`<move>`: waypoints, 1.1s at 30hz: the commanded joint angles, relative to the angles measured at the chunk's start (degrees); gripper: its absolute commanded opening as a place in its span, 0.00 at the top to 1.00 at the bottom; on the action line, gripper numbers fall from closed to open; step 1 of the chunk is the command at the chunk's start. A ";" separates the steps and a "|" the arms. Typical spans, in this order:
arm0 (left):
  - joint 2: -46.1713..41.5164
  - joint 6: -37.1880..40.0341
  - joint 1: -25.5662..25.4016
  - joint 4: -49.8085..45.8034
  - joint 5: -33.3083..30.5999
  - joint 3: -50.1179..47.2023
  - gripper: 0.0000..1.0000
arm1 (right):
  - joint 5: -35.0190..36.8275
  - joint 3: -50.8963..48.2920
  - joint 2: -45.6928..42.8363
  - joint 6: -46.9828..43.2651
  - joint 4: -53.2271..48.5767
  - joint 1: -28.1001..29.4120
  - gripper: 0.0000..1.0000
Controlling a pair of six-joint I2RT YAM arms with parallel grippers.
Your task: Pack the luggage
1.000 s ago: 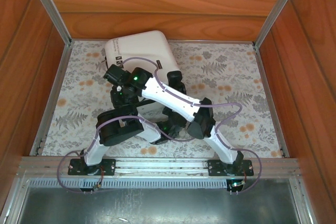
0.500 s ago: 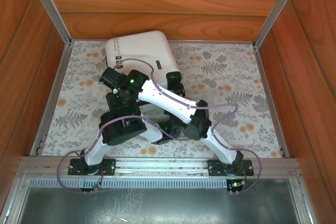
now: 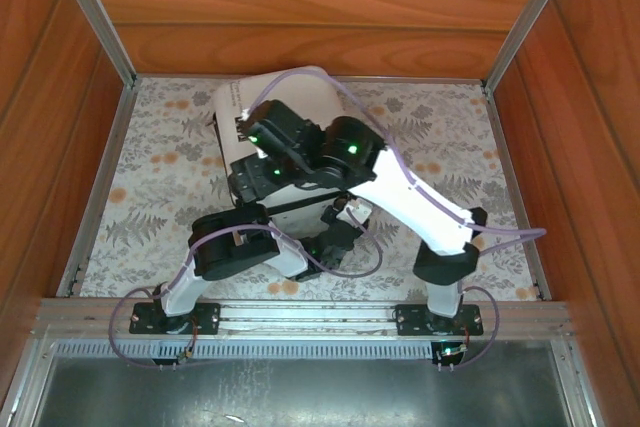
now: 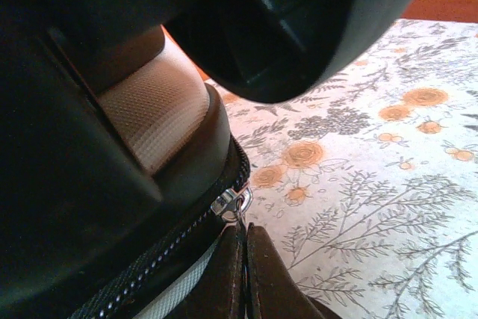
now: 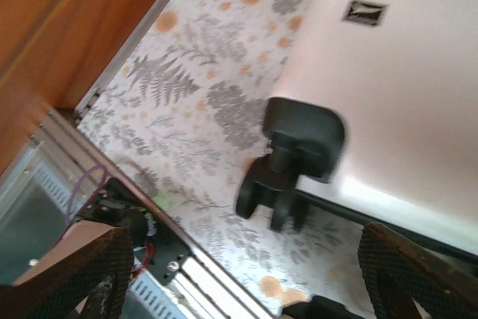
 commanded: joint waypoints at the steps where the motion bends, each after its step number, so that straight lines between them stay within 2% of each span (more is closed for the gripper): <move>1: -0.02 0.69 -1.45 -3.02 6.62 -1.73 1.00 | 10.32 -4.99 -3.86 4.08 -8.94 -0.28 0.18; 5: -0.18 0.73 -1.58 -2.34 6.26 -2.20 1.00 | 13.34 -17.91 -14.50 9.94 -11.96 -3.60 0.18; 10: -0.19 1.06 -1.78 -1.62 6.40 -2.20 1.00 | 10.47 -36.26 -25.86 14.55 -11.26 -9.60 0.17; 15: 0.17 1.46 -2.07 -0.81 6.52 -2.11 1.00 | 6.68 -46.45 -30.00 13.32 -6.07 -14.22 0.15; 25: 1.00 4.55 -2.92 6.00 8.37 -4.07 1.00 | -1.69 -50.60 -26.77 4.46 4.70 -20.97 0.14; 29: 2.81 7.74 -3.19 14.11 10.09 -5.65 1.00 | -2.71 -51.20 -24.64 2.14 5.62 -23.03 0.15; 33: 2.68 7.98 -3.24 14.21 10.18 -5.89 1.00 | -2.32 -51.47 -22.65 0.27 5.61 -24.40 0.19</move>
